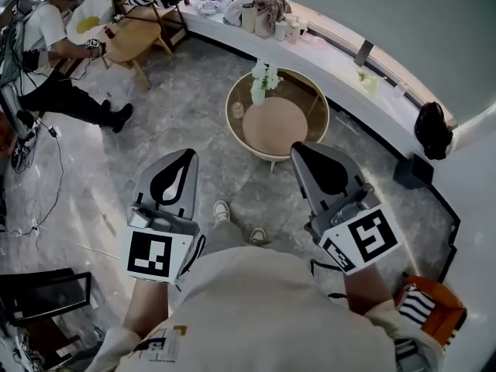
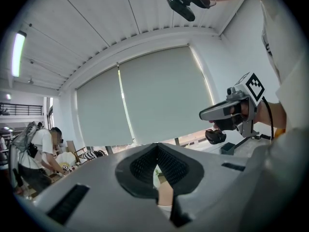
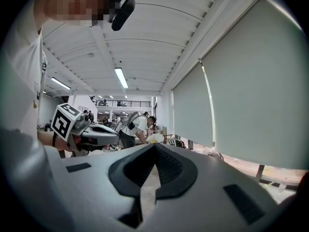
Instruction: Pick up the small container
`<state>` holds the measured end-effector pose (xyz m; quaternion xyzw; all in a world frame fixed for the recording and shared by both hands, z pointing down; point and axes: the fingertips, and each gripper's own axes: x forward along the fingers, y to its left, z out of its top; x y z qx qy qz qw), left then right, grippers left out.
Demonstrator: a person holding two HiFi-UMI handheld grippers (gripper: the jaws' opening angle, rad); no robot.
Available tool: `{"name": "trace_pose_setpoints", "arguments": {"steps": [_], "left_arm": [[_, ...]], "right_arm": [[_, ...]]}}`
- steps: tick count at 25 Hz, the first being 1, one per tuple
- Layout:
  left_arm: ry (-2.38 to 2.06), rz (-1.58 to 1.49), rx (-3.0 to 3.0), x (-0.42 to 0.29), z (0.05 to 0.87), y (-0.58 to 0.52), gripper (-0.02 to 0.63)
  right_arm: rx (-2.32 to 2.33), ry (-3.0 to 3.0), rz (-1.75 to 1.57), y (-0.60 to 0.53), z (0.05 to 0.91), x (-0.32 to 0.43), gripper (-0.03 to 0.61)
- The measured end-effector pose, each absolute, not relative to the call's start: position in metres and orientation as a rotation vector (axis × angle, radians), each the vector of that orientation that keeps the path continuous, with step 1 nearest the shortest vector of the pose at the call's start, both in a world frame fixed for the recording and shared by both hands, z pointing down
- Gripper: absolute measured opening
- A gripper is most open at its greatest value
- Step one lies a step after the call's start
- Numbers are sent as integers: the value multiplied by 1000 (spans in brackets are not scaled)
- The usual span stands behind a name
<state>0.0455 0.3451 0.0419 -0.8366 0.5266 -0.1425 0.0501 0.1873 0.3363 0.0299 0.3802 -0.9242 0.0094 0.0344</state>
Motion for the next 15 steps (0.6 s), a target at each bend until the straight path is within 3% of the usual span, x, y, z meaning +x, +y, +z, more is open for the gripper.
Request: {"name": "trace_pose_setpoints", "arguments": {"steps": [15], "left_arm": [[1628,-428,-2523,35,75,303,8]], "right_arm": [[1119,-2869,49,292,66,170,6]]}}
